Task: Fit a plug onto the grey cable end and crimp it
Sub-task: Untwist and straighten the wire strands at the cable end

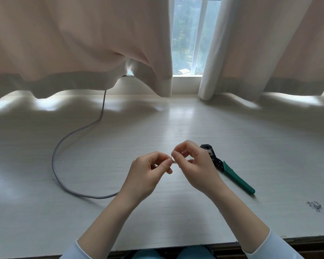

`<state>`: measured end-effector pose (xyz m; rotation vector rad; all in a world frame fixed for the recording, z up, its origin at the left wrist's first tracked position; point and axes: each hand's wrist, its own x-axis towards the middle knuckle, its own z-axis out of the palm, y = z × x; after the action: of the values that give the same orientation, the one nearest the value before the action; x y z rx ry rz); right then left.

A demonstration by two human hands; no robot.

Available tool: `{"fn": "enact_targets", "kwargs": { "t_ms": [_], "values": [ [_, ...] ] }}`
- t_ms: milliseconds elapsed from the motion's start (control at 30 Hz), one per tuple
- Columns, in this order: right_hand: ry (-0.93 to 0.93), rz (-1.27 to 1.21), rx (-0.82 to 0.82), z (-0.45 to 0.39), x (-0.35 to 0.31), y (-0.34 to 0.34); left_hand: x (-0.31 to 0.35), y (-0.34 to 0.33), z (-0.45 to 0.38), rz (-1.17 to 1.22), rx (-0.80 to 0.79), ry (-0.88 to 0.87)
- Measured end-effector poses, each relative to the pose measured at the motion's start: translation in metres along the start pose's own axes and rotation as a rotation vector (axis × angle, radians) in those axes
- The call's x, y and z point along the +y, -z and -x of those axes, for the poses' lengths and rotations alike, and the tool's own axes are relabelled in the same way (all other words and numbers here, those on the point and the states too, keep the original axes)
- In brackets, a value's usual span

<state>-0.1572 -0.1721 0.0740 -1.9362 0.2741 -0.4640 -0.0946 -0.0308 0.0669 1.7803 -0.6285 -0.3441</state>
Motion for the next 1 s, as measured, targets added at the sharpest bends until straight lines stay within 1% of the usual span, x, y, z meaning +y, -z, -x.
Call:
{"fn": "enact_targets", "kwargs": {
  "t_ms": [133, 200, 333, 433, 633, 867, 1000],
  "values": [
    [0.045, -0.004, 0.011, -0.001, 0.0, -0.005, 0.0, 0.001, -0.001, 0.024, -0.002, 0.001],
    [0.017, -0.045, 0.0, -0.002, 0.0, -0.006, 0.0, 0.002, -0.001, 0.084, 0.012, 0.02],
    [-0.06, -0.202, -0.06, -0.003, 0.004, -0.004, 0.0, 0.002, -0.001, 0.139, 0.031, 0.032],
    [-0.113, -0.23, -0.091, 0.001, 0.01, -0.003, 0.0, 0.002, -0.002, 0.16, 0.05, 0.038],
    [-0.096, -0.21, -0.062, 0.007, 0.015, -0.004, -0.003, 0.002, -0.002, 0.183, 0.058, 0.076],
    [-0.169, -0.256, -0.056, 0.009, 0.015, -0.008, -0.003, -0.002, 0.0, 0.207, 0.074, 0.064],
    [-0.149, -0.272, 0.0, 0.009, 0.012, -0.007, -0.003, -0.001, 0.0, 0.2, 0.081, 0.061]
  ]
}}
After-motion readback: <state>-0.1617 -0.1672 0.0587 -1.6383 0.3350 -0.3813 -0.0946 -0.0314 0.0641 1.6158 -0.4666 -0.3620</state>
